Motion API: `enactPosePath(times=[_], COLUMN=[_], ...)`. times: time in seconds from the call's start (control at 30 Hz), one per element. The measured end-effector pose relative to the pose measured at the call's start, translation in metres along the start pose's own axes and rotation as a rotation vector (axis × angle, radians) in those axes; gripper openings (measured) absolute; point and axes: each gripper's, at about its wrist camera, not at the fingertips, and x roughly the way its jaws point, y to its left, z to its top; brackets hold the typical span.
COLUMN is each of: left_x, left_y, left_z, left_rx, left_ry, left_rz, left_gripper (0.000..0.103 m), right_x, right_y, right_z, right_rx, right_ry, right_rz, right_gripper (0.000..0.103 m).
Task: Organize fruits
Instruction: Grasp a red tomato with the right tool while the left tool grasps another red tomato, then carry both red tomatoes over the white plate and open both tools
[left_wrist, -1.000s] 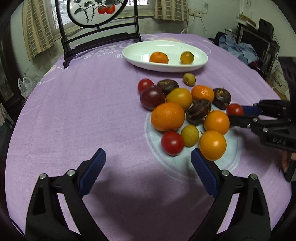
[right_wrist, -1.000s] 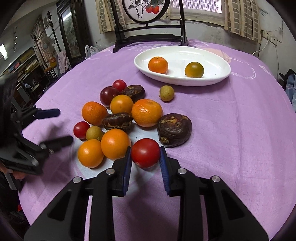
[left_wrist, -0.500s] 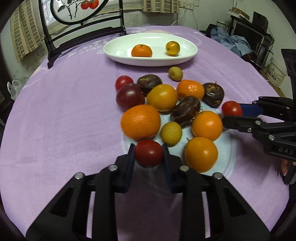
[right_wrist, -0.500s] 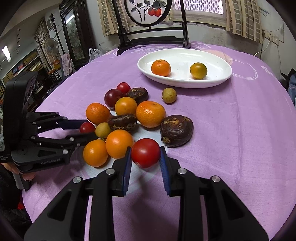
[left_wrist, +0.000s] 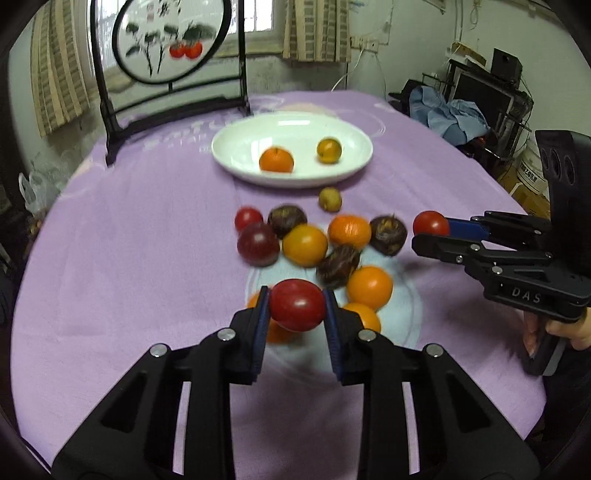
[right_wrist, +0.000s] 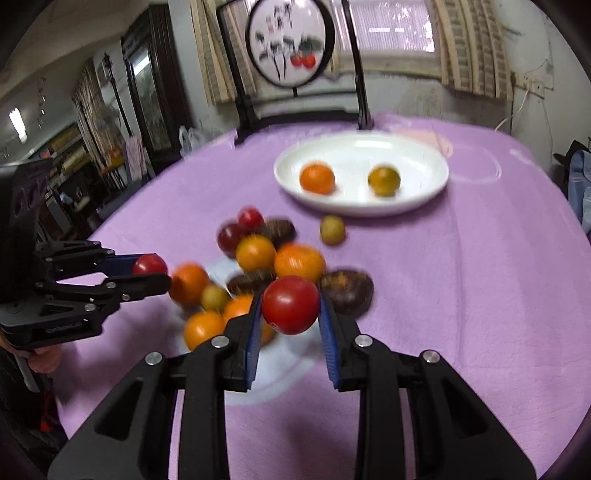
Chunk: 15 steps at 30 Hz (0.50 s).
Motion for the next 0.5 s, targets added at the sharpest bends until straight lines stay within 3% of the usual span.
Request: enactPosePath(times=[0.27, 0.5], left_x=[-0.002, 0.055], left_y=[-0.003, 0.022], left_z=[0.067, 0.124], left_rx=[0.002, -0.088], left_ry=[-0.101, -0.086], left_rz=[0.038, 0.103], left_gripper=[0.028, 0.028], right_x=[-0.014, 0.033], right_y=[0.001, -0.026], right_z=[0.047, 0.088], right_rx=[-0.064, -0.061], right_ry=[-0.062, -0.036], right_rz=[-0.059, -0.12], right_gripper=[0.03, 0.03])
